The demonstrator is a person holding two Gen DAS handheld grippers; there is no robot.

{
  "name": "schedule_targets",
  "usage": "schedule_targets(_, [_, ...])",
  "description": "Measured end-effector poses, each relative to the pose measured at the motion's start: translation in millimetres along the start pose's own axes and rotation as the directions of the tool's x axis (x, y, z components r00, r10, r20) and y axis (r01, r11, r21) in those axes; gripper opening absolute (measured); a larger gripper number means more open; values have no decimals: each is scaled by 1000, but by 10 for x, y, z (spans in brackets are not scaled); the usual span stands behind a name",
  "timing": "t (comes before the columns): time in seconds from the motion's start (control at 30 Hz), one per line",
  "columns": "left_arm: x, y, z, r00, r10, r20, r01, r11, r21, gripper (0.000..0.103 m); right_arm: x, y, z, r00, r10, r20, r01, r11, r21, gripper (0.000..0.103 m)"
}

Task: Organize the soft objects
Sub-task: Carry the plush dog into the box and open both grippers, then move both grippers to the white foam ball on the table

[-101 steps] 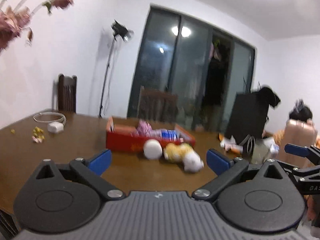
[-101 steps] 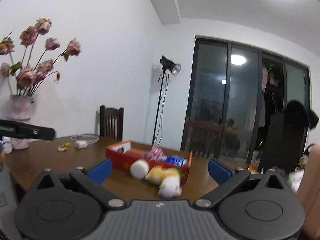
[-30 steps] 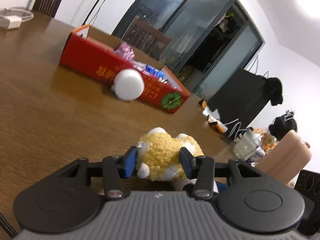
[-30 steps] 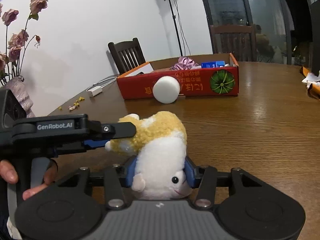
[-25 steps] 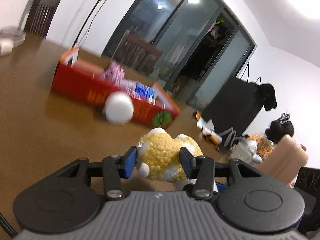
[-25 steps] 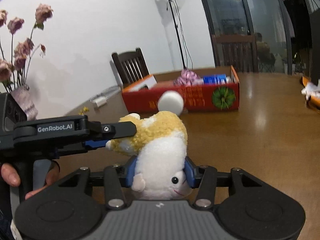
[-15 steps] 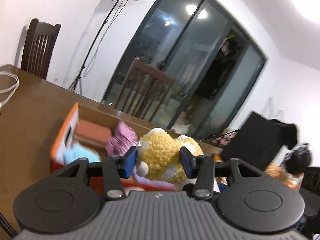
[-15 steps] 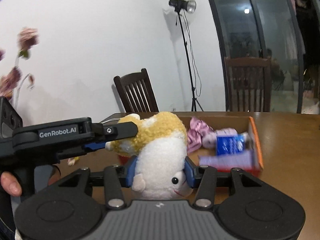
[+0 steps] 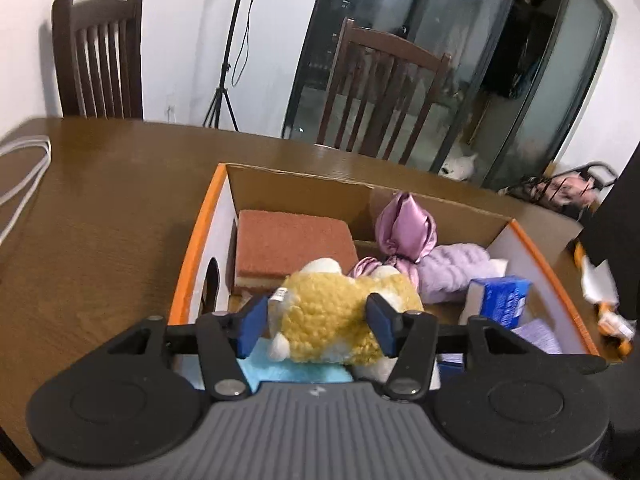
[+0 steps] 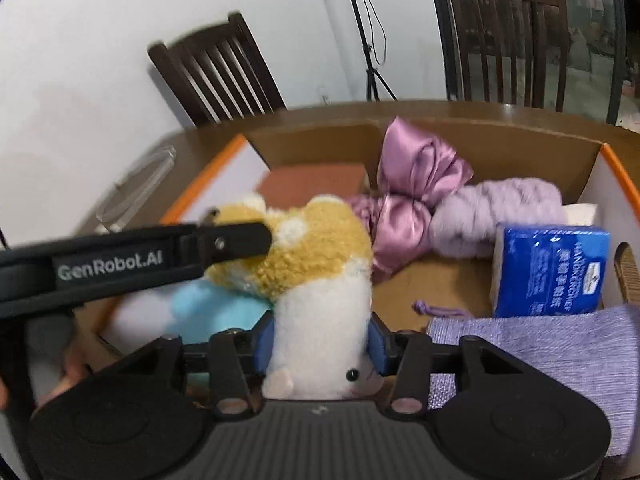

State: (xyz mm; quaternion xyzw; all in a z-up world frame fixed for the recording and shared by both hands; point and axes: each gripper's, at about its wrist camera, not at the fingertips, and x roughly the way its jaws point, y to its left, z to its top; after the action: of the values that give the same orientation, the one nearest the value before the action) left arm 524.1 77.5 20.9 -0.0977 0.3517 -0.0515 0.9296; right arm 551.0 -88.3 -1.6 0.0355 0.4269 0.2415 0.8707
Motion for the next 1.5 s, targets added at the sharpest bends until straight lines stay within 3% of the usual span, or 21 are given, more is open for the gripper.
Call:
schedule_targets(0.27, [-171, 44, -16, 999, 32, 30, -31, 999, -36, 69, -135, 90, -79, 1000, 26, 10, -26, 1000, 10, 55])
schedule_targets(0.47, [-989, -89, 29, 990, 31, 140, -31, 1000, -2, 72, -1022, 81, -141, 988, -43, 149, 51, 998, -49, 62])
schedule_targets(0.73, [-2185, -392, -176, 960, 14, 281, -35, 997, 69, 86, -2358, 13, -467, 936, -137, 325, 175, 980, -92, 73])
schedule_targets(0.93, [-2806, -539, -649, 937, -19, 348, -20, 994, 107, 91, -3071, 93, -952, 882, -172, 439, 250, 960, -127, 77])
schedule_targets(1.17, [-3307, -497, -1565, 915, -67, 398, 29, 994, 101, 97, -3505, 255, -1840, 837, -133, 531, 259, 951, -170, 84])
schedule_targets(1.27, [-3451, -403, -2052, 910, -86, 405, 69, 996, 56, 99, -3564, 312, -2273, 833, -107, 542, 232, 958, -168, 84])
schedule_targets(1.37, [-3528, -312, -2518, 918, -79, 389, 70, 997, 39, 99, -3582, 354, -2746, 832, -83, 549, 203, 966, -161, 85])
schedule_targets(1.5, [-3495, -286, -2735, 926, -34, 376, 18, 999, 45, 99, -3494, 387, -3162, 841, -80, 535, 182, 973, -140, 85])
